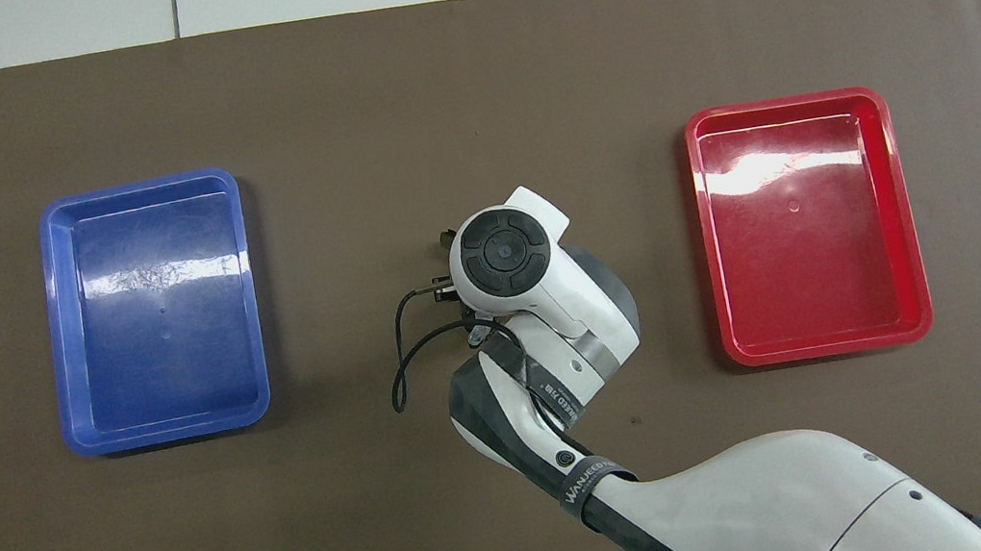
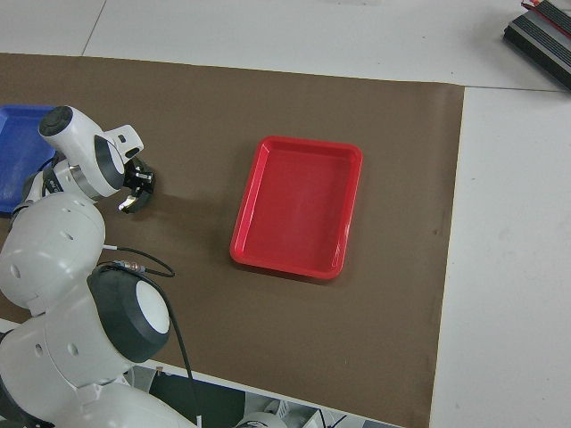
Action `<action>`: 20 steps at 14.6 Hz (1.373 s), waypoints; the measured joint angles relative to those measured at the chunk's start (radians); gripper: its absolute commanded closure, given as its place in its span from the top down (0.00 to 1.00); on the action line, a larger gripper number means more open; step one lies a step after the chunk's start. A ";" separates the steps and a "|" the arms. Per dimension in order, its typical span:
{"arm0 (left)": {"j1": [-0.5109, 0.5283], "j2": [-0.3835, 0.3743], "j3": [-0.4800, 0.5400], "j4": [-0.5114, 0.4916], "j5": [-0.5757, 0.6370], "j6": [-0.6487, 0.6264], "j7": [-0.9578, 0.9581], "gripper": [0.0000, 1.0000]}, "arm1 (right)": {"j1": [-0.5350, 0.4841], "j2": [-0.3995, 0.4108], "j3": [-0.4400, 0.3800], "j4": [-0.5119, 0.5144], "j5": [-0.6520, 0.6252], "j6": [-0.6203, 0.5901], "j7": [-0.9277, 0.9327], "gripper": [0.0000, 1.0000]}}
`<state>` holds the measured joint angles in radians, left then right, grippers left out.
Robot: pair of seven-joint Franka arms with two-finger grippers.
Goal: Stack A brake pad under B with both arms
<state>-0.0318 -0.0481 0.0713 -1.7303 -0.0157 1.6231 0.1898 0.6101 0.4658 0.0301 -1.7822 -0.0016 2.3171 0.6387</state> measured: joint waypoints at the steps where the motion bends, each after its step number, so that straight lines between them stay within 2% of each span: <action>1: 0.000 0.000 0.000 0.000 0.000 0.000 0.000 0.99 | 0.000 0.000 0.001 -0.003 0.000 0.008 0.000 0.00; 5: 0.000 0.000 -0.002 0.000 0.000 0.003 0.002 0.99 | 0.003 0.000 0.002 -0.010 0.000 0.019 0.000 0.02; 7: 0.000 0.000 -0.002 0.001 0.001 0.004 0.002 0.99 | 0.003 0.000 0.002 -0.011 0.000 0.021 0.000 0.06; 8: 0.000 0.000 -0.002 0.002 0.004 0.004 0.003 0.99 | 0.003 0.000 0.002 -0.012 0.000 0.021 0.000 0.14; 10: 0.000 0.000 -0.002 0.010 0.009 0.004 0.003 0.99 | 0.003 -0.001 0.002 -0.012 0.000 0.023 -0.003 0.40; 12: 0.000 0.000 -0.002 0.018 0.010 0.004 0.003 0.99 | 0.003 -0.006 0.002 -0.025 0.000 0.041 -0.015 0.54; 13: 0.000 0.000 -0.002 0.021 0.010 0.004 0.003 0.99 | 0.003 -0.010 0.002 -0.036 0.000 0.055 -0.018 0.66; 15: 0.000 0.000 -0.003 0.022 0.010 0.004 0.003 1.00 | 0.003 -0.014 0.001 -0.048 0.000 0.068 -0.022 0.99; 20: 0.000 0.001 -0.003 0.016 0.010 0.002 0.003 1.00 | 0.003 -0.015 0.001 -0.053 0.000 0.066 -0.039 0.99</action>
<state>-0.0318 -0.0466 0.0682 -1.7143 -0.0059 1.6252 0.1929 0.6127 0.4505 0.0314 -1.8353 -0.0020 2.3828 0.6000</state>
